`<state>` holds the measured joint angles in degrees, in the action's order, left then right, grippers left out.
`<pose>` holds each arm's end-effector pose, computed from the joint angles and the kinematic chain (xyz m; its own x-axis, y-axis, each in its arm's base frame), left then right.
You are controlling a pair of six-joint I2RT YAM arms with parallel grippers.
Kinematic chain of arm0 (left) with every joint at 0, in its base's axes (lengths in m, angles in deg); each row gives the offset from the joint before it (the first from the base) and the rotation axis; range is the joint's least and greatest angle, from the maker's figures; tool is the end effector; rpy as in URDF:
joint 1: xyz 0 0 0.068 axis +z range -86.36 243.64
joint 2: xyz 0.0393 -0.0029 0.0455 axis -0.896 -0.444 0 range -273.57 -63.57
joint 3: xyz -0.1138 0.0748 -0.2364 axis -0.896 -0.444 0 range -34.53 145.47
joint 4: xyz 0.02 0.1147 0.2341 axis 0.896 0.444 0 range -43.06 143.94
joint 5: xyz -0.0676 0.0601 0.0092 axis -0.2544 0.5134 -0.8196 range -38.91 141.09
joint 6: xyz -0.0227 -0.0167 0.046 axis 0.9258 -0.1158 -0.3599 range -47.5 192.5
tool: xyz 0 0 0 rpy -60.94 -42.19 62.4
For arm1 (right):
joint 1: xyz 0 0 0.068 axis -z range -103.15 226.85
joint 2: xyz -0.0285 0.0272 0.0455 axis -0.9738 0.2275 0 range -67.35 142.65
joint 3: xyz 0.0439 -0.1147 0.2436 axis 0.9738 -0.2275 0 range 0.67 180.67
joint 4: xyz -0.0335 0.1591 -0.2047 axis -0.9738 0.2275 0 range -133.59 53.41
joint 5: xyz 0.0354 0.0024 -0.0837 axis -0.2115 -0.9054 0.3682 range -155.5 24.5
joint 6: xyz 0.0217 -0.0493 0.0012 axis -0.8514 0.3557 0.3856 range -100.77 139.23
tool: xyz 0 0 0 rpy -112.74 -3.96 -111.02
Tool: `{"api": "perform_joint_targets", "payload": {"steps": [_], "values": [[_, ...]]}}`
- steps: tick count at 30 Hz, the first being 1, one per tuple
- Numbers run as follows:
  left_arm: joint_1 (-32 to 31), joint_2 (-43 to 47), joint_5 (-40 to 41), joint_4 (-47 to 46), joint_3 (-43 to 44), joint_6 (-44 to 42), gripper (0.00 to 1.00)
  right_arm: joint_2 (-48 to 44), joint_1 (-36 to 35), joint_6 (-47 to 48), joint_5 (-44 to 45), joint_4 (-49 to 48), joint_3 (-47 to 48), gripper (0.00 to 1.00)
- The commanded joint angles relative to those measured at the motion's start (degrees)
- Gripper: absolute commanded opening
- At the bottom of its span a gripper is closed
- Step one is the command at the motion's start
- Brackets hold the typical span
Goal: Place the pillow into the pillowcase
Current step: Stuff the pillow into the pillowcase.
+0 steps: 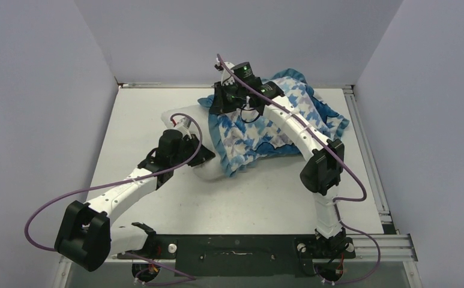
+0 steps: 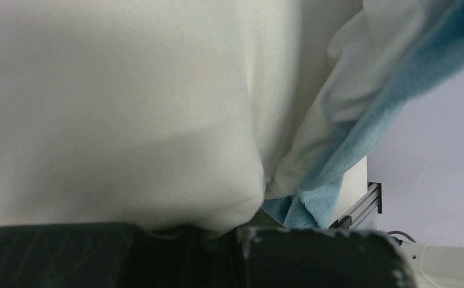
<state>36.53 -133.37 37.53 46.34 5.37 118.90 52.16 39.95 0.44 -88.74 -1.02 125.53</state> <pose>0.2330 -0.1285 0.2380 -0.7530 -0.4053 -0.5184 0.1156 0.6940 -0.7106 0.3700 0.2953 0.3613 -0.7165 -0.1680 -0.6771 -0.6045 0.6339 0.4824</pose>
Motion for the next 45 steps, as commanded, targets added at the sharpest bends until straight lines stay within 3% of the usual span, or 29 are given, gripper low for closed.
{"api": "perform_joint_targets", "payload": {"steps": [1,4,6,8,12,13,17,19,20,25,31,36,45], "values": [[-0.9,0.4,-1.6,-4.9,4.8,-0.8,0.00,-5.4,-3.3,-11.7,-26.5,-17.9,-3.7,0.05],[-0.9,-0.4,-1.6,-8.2,6.4,0.1,0.00,-5.8,-5.9,-21.2,-34.4,-30.3,-7.2,0.05],[-0.9,-0.8,-1.5,-10.5,7.1,0.9,0.00,-6.7,-8.6,-24.2,-34.6,-34.9,-10.3,0.05],[-0.8,-0.9,-1.2,-11.8,7.6,1.6,0.00,-7.5,-9.1,-23.9,-32.7,-35.0,-13.0,0.05],[-0.7,0.0,-0.7,-12.7,7.7,3.3,0.00,-8.4,-6.0,-15.9,-21.5,-22.9,-13.8,0.06],[-0.7,0.3,-0.5,-12.8,7.7,4.2,0.00,-8.5,-4.4,-15.2,-19.1,-20.8,-13.7,0.11],[-0.3,1.4,0.5,-14.9,7.0,7.8,0.00,-11.2,2.1,-12.3,-11.0,-14.9,-14.0,0.77],[0.1,1.3,1.1,-16.2,6.9,9.7,0.00,-14.1,4.6,-9.9,-5.5,-11.8,-15.0,0.99],[0.2,1.0,1.4,-16.7,7.1,10.3,0.00,-16.0,5.7,-9.0,-2.8,-10.7,-16.0,0.91],[0.7,-1.5,1.3,-18.7,8.6,12.1,0.00,-26.2,14.3,-11.9,3.8,-8.5,-27.1,0.90],[0.9,-3.6,-0.5,-19.1,11.5,13.2,0.00,-30.4,26.0,-24.2,-9.1,-14.5,-47.8,0.90],[1.0,-3.6,-1.8,-19.0,14.3,13.6,0.00,-25.8,24.8,-39.2,-19.8,-32.2,-59.2,0.90],[1.0,-1.0,-1.3,-18.9,13.8,15.3,0.00,-11.2,14.2,-56.8,-23.3,-60.0,-50.7,0.90]]}}
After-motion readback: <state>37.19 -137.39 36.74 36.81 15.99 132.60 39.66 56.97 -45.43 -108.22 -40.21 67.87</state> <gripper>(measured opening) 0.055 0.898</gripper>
